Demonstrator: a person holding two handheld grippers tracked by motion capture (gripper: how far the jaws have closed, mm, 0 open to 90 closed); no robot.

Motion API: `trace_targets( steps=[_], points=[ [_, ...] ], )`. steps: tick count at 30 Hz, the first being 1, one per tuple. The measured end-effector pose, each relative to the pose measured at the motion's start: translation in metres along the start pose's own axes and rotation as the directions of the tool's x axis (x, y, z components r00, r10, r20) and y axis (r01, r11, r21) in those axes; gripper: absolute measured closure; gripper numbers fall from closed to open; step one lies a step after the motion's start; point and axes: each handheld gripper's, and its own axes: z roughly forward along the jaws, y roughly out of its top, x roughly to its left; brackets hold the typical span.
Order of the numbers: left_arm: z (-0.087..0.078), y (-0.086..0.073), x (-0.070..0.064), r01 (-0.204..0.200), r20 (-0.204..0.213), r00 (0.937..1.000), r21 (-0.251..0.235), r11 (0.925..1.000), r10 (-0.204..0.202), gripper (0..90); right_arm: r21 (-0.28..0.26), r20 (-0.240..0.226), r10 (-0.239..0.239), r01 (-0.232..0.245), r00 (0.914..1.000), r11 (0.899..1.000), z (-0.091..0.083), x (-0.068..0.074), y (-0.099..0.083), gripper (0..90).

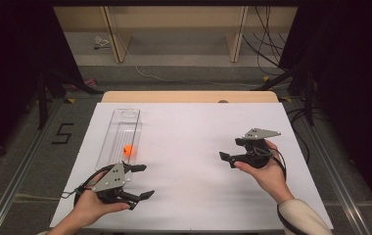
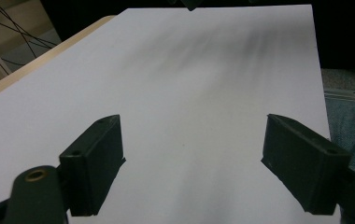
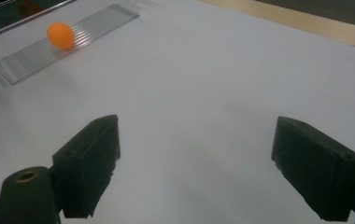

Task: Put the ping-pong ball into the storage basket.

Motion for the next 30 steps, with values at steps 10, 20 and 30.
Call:
trace_targets(
  steps=[10,20,30],
  points=[
    [0.000,0.000,0.000,-0.002,-0.001,1.0000,0.001,1.0000,0.002,20.0,0.007,-0.002,0.004,-0.004,1.0000,1.000,-0.007,0.001,-0.007,16.5],
    [0.000,0.000,0.000,-0.002,-0.001,1.0000,0.001,1.0000,0.002,19.9,0.015,-0.005,0.015,-0.015,0.9999,1.000,-0.016,0.002,-0.016,16.5],
    [0.000,0.000,0.000,0.000,-0.003,1.0000,0.001,1.0000,0.000,20.0,0.012,0.002,0.026,-0.026,0.9997,1.000,-0.024,0.001,-0.023,16.5]
  ],
)
